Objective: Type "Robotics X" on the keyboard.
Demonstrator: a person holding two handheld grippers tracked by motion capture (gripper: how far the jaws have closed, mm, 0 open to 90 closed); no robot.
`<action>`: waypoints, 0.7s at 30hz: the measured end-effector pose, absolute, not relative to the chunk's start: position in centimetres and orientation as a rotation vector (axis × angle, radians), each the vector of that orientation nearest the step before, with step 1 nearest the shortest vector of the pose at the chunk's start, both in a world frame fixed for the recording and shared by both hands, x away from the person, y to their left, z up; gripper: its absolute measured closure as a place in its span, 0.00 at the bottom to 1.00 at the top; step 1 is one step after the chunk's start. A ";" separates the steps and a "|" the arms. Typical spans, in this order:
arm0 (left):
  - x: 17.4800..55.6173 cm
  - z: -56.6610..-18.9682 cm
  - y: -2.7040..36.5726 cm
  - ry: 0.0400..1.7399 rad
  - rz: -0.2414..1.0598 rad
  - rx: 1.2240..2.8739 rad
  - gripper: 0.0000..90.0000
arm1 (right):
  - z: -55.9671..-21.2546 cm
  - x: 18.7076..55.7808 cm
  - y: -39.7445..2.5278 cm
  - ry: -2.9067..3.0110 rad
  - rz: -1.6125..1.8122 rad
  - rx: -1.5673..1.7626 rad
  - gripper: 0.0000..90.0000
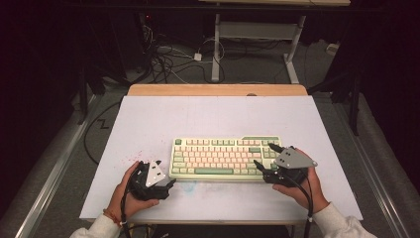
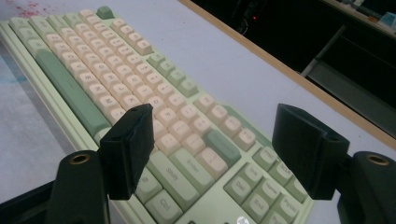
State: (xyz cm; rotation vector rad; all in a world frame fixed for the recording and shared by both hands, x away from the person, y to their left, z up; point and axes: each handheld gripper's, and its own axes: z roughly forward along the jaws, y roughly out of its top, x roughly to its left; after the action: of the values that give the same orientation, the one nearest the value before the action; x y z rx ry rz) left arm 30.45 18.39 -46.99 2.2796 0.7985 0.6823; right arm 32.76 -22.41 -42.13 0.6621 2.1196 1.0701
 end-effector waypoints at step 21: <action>30.9 -45.4 18.5 0.774 0.508 2.223 0.95 | -44.4 29.5 -26.5 2.123 1.040 0.721 0.32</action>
State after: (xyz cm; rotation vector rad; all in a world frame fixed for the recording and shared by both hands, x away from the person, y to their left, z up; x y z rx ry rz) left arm 30.92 18.49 -45.41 2.2231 0.7744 0.5079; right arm 29.47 -26.54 -44.36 0.7205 2.1233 1.0396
